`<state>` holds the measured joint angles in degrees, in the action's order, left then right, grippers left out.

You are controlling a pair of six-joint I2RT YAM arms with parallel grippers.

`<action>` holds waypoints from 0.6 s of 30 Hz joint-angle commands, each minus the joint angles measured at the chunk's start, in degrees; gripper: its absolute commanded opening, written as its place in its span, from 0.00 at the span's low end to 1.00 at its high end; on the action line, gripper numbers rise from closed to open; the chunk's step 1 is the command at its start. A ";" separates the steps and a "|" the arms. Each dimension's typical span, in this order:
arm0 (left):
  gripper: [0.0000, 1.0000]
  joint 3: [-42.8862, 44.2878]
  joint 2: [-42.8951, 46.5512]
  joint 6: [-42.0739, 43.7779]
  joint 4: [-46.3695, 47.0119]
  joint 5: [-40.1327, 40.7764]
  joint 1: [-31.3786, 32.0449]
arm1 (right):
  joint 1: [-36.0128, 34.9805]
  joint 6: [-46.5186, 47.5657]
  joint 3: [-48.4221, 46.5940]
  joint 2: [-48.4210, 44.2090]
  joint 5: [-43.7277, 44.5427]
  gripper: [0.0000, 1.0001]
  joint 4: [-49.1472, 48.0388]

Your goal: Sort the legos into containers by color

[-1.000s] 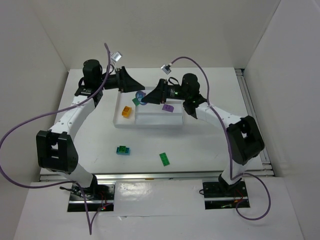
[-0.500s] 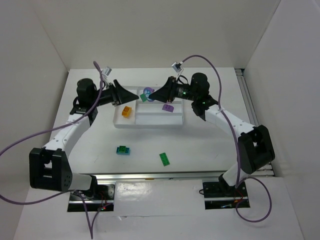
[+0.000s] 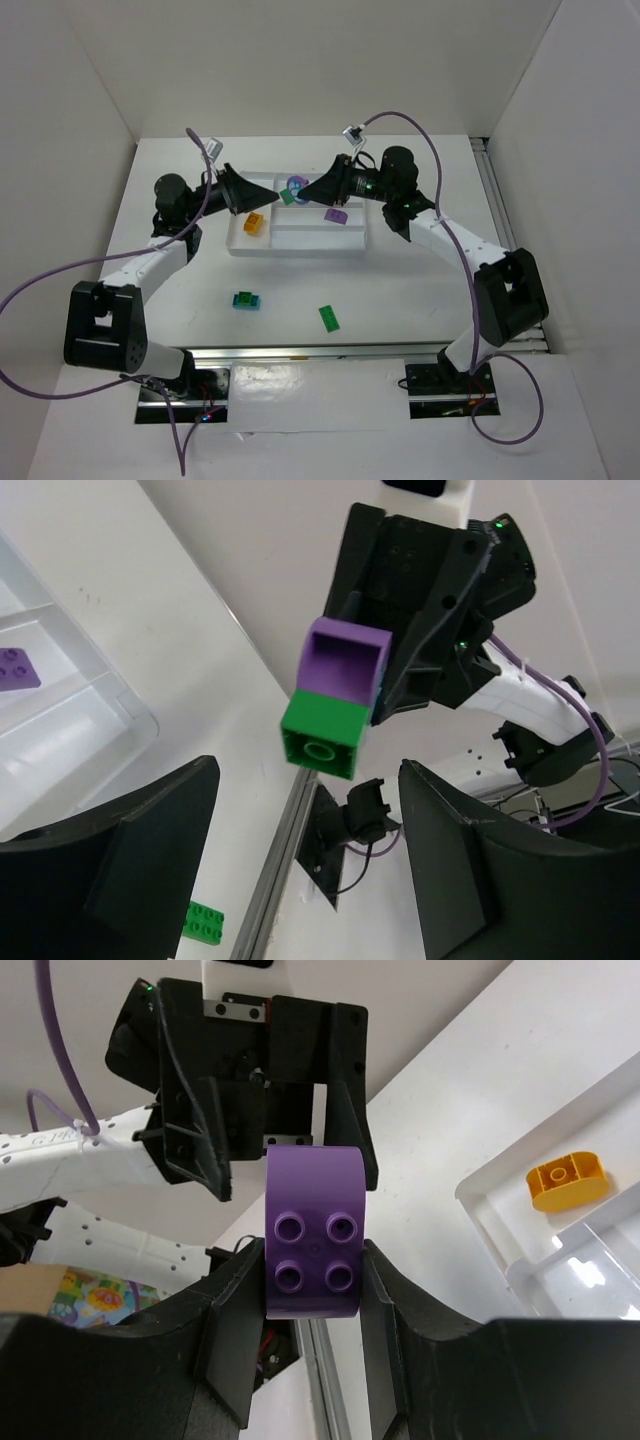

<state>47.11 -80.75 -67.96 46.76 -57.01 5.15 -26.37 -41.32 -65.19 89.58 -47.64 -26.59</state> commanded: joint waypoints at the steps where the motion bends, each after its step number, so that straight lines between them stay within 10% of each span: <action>1: 0.84 1.31 -0.81 -2.78 9.74 -1.87 0.82 | -0.88 -0.95 -0.99 1.21 -1.32 0.07 -4.34; 18: 0.63 4.04 -2.49 -0.77 7.73 -2.40 2.59 | -2.46 -0.95 -2.31 2.27 -1.23 0.07 -4.88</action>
<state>49.10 -83.83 -69.30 50.48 -57.98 7.66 -28.47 -42.15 -65.23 91.50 -48.88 -26.96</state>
